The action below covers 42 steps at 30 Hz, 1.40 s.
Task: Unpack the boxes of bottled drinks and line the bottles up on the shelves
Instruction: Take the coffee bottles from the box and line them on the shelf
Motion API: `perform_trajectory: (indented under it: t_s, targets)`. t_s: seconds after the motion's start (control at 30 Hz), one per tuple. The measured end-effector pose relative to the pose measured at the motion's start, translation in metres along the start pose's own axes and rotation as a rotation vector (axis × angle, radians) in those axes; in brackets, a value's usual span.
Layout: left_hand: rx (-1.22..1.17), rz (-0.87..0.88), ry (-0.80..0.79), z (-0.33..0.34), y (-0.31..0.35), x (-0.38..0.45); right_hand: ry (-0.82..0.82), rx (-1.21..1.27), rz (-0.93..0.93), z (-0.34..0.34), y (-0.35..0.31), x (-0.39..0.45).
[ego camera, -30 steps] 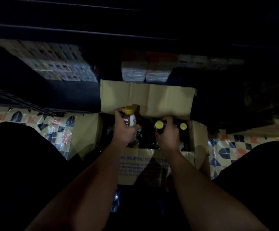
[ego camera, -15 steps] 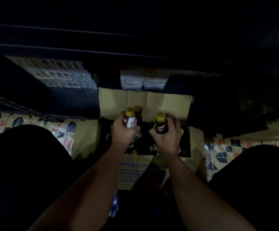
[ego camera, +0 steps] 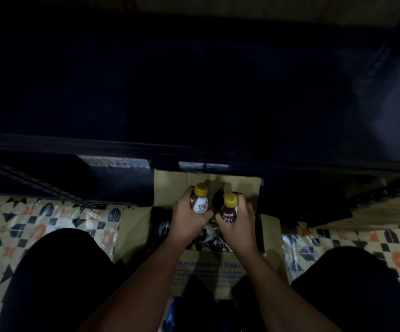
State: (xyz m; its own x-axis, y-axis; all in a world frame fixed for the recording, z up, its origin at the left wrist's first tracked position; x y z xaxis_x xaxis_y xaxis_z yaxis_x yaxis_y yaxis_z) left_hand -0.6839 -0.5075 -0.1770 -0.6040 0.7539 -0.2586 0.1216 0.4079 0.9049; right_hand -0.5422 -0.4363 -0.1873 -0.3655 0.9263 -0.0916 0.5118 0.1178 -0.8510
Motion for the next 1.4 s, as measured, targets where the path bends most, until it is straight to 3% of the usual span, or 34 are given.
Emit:
perform_trajectory:
  t_s: [0.23,0.43,0.7,0.9,1.07,1.27,1.4]
  targets:
    - [-0.018,-0.048,-0.032,-0.045,0.112,-0.065,-0.110,-0.043,-0.062,-0.059,-0.108,-0.042]
    - [-0.057,0.017,-0.076,-0.101,0.272,-0.128,-0.197,0.000,-0.188,-0.152,-0.250,-0.077]
    - [-0.155,0.232,-0.080,-0.166,0.490,-0.186,0.051,0.124,-0.464,-0.295,-0.447,-0.093]
    - [-0.223,0.453,-0.059,-0.192,0.607,-0.193,0.294,0.152,-0.606,-0.361,-0.539,-0.085]
    - [-0.247,0.568,-0.002,-0.195,0.662,-0.175,0.435,0.167,-0.685,-0.393,-0.582,-0.059]
    - [-0.254,0.553,0.041,-0.184,0.673,-0.142,0.563,0.262,-0.630,-0.397,-0.579,-0.020]
    - [-0.252,0.564,0.010,-0.179,0.676,-0.122,0.564,0.326,-0.614,-0.394,-0.580,0.004]
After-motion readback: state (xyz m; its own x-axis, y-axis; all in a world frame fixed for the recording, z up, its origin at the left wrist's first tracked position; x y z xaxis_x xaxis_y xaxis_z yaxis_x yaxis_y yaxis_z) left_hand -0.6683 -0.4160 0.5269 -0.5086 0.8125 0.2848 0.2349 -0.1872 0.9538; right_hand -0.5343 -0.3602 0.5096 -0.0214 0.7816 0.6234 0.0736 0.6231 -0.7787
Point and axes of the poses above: each hand's wrist, its own x-axis towards the middle knuckle, its own z-axis out of the palm, y = z × x, the point moved 4 cm from there along x, towards the middle knuckle, and after that the axes turned 4 degrees about x, right-handed, at the moved point
